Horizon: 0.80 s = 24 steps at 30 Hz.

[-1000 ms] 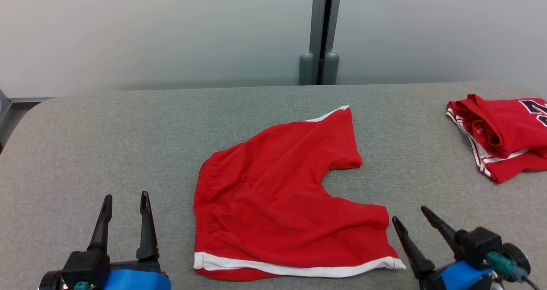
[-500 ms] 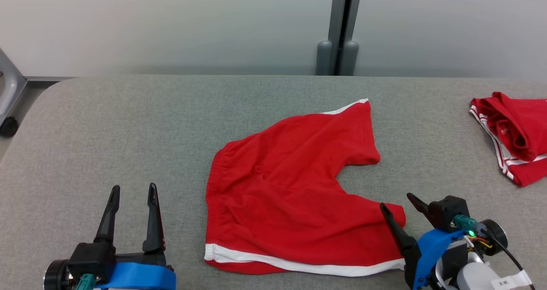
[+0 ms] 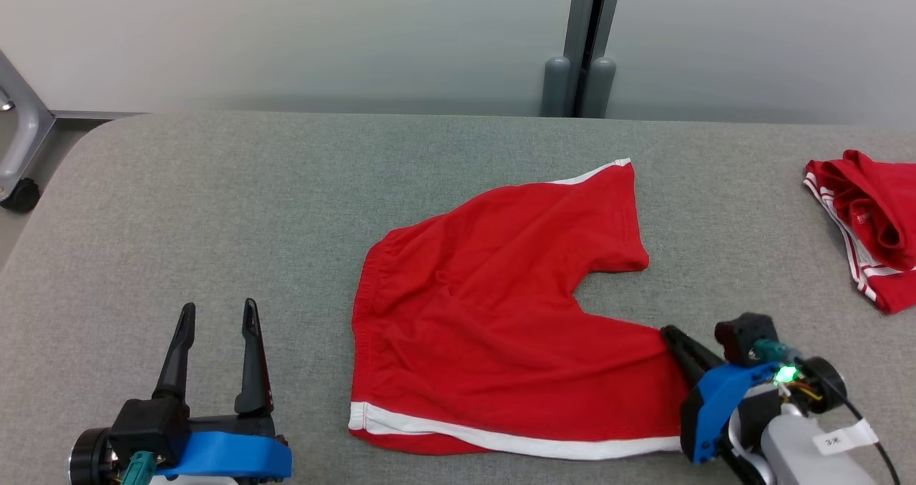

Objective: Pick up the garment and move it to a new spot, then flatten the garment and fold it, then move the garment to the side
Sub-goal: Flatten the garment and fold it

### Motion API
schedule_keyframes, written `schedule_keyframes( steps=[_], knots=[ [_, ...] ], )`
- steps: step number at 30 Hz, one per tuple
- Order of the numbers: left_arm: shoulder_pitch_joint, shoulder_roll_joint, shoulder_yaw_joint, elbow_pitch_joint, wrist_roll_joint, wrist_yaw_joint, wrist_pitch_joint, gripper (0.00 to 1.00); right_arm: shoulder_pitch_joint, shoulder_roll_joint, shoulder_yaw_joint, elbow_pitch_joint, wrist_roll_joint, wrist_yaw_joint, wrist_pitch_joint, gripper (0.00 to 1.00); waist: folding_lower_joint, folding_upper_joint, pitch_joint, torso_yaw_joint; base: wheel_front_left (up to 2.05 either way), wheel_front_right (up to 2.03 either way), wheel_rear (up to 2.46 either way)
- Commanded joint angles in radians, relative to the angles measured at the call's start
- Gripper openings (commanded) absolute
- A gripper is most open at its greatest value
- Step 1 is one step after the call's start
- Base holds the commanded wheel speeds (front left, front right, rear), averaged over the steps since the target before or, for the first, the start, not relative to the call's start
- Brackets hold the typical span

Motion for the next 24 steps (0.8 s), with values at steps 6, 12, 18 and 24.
schedule_keyframes(
  steps=[6,12,18,24],
  knots=[
    [-0.028,-0.002,-0.01,0.003,0.001,-0.004,-0.005,1.0,-0.133,-0.026,-0.068,0.087,0.013,0.0,-0.054,0.0,0.0,0.0,0.009,0.01,0.0,0.0,0.0],
    [-0.034,-0.002,-0.016,0.01,-0.001,-0.005,-0.005,1.0,-0.204,-0.005,-0.091,0.204,-0.003,0.0,-0.1,0.22,0.0,0.0,0.005,0.019,0.0,0.0,0.0],
    [-0.008,-0.002,-0.008,0.011,-0.004,-0.002,-0.005,1.0,-0.218,0.012,-0.059,0.244,0.034,0.0,-0.172,1.0,0.0,0.0,-0.016,-0.015,0.0,0.0,0.0],
    [0.007,-0.002,0.003,0.005,0.003,0.002,-0.005,1.0,-0.16,-0.021,-0.099,0.141,0.073,0.0,-0.204,1.0,0.0,0.0,-0.042,-0.058,0.0,0.0,0.0]
  ],
)
